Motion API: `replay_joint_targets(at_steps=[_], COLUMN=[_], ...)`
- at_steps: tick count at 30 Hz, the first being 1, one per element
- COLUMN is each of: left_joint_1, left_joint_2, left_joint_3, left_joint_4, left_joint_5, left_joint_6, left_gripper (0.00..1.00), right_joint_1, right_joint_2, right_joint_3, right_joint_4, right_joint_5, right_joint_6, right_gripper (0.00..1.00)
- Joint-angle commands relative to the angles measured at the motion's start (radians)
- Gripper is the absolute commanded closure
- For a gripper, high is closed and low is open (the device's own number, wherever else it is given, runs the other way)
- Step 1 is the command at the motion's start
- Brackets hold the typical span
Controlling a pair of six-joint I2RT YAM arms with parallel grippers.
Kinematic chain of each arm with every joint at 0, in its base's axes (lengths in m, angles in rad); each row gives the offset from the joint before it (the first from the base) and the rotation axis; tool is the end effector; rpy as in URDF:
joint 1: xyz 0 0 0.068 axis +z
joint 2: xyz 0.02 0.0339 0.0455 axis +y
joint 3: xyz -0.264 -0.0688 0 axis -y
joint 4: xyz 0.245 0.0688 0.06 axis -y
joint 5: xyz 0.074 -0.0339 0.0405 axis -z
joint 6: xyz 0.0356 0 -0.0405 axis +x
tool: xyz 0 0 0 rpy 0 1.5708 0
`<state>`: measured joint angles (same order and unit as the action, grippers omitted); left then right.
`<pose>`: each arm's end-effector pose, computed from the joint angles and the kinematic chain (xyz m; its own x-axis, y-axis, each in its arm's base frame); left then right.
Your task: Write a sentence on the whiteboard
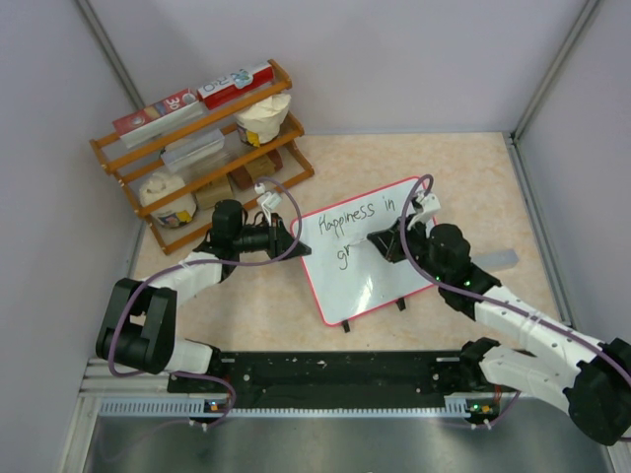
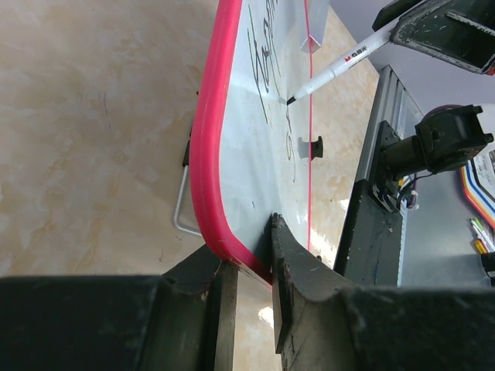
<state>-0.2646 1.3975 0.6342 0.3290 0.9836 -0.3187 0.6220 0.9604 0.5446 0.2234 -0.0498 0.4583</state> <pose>0.2606 -0.1013 0.2081 -0.6595 -0.0012 -0.7517 0.7026 0.3547 -0.6169 0.1815 0.1323 0.2648 -0.4144 0.2466 -0.8760 -0.4887 0.7517 0.4428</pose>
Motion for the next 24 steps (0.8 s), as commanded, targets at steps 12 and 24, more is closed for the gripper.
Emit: replay_joint_targets(at_steps=[12, 24], left_joint_1=[-0.028, -0.028], left_joint_2=[0.009, 0.009], left_joint_3=[-0.021, -0.021], left_joint_4=[-0.044, -0.047], left_joint_5=[-0.051, -0.049], left_joint_6=[0.156, 0.156], left_gripper=[1.0, 1.0], right_joint_1=[-0.019, -0.018], right_joint_2=[-0.037, -0.104], right_joint_3=[-0.012, 0.006], right_joint_4=[-0.012, 0.011], right_joint_5=[0.01, -0.021], right_joint_6=[-0.015, 0.023], right_gripper=[1.0, 1.0])
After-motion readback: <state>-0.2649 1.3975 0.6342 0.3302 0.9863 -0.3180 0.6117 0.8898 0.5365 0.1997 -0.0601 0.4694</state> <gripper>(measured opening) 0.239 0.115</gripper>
